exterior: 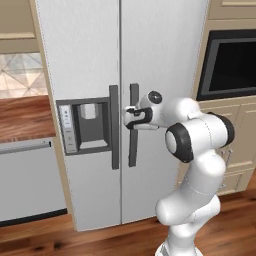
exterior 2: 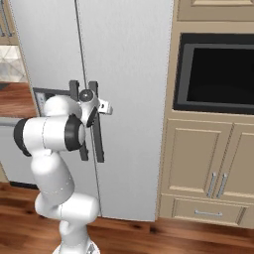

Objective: Take the lemon wedge from the fridge and place it on the plate with fish on the dining counter.

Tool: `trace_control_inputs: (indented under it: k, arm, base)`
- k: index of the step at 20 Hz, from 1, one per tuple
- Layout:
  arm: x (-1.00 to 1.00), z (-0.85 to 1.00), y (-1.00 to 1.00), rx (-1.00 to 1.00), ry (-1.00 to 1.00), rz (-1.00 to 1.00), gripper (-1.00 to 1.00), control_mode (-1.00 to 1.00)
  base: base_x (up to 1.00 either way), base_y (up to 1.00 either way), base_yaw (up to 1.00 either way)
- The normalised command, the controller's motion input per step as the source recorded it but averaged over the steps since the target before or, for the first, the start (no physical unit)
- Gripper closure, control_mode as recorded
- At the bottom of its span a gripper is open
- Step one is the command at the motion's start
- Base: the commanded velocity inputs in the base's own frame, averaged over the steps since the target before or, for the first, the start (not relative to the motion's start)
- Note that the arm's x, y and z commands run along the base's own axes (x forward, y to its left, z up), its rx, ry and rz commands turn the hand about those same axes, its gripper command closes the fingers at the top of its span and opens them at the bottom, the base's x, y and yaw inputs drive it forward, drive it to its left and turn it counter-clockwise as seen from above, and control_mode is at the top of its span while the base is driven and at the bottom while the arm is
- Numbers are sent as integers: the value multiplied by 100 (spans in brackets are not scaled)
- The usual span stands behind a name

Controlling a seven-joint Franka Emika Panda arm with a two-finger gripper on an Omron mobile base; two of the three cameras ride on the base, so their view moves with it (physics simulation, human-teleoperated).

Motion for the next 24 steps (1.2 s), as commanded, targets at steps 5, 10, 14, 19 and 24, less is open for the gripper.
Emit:
trace_control_inputs:
  k: [5,10,14,19,24]
  arm:
    - [49,-26,0,0,0,0,-100,-100]
    - [52,-25,1,0,0,0,-100,-100]
    - [41,-12,2,0,1,0,100,-100]
    - [2,0,0,0,6,0,100,-100]
    - [1,0,0,-1,2,0,100,-100]
  base:
    - [0,0,0]
    - [0,0,0]
    - [0,0,0]
    - [0,0,0]
    - [0,0,0]
